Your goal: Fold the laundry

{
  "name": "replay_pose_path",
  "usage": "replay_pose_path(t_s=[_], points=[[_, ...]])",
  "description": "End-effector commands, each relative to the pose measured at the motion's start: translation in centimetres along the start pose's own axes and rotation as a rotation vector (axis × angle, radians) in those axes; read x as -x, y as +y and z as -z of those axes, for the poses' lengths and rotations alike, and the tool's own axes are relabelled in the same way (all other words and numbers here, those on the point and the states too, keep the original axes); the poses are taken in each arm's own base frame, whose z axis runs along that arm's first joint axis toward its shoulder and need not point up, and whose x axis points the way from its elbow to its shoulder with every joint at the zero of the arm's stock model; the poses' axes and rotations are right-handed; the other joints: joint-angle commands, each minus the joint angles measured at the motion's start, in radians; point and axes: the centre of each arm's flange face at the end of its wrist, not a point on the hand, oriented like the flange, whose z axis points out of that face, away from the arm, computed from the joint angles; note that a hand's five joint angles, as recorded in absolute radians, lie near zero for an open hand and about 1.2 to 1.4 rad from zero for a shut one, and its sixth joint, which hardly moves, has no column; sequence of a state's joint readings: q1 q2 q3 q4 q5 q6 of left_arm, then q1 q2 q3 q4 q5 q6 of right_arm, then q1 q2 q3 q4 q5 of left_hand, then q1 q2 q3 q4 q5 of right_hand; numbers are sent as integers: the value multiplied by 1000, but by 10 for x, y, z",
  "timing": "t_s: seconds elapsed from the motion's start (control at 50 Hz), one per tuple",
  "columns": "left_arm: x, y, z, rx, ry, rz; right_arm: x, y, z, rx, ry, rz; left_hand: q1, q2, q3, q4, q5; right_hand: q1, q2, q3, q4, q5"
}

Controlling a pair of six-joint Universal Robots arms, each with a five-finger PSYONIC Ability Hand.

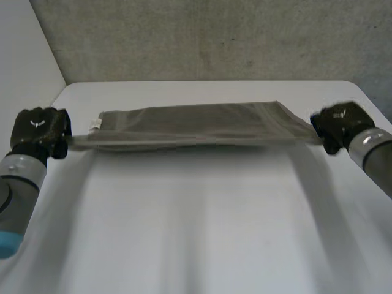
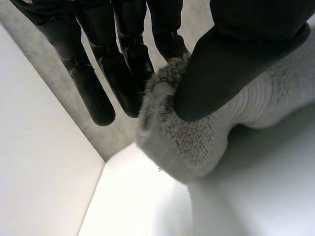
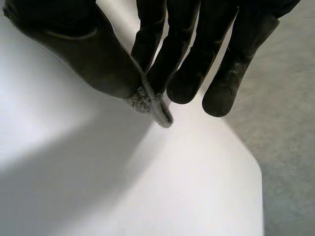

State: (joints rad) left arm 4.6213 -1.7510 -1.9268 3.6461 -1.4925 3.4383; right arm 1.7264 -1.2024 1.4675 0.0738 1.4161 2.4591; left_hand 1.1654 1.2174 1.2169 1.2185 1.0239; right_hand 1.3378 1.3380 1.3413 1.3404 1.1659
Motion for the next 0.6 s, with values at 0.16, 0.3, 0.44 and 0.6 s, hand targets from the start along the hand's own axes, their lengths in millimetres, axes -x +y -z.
replay_pose_path(t_s=[0.16,0.3,0.44,0.6], points=[[-11,-2,82,94,226,-283,-9,15,79,236,-251,384,231,179,179,178,198,58,58,55,56,56],[-8,-14,96,108,298,-251,-28,1,86,169,-259,333,231,179,179,178,198,58,58,55,56,56],[-5,-4,60,92,288,-255,-31,11,47,176,-273,270,231,179,179,178,198,58,58,55,56,56],[-29,20,-9,136,273,-269,-13,-2,-16,130,-198,255,231,179,179,178,198,58,58,55,56,56]])
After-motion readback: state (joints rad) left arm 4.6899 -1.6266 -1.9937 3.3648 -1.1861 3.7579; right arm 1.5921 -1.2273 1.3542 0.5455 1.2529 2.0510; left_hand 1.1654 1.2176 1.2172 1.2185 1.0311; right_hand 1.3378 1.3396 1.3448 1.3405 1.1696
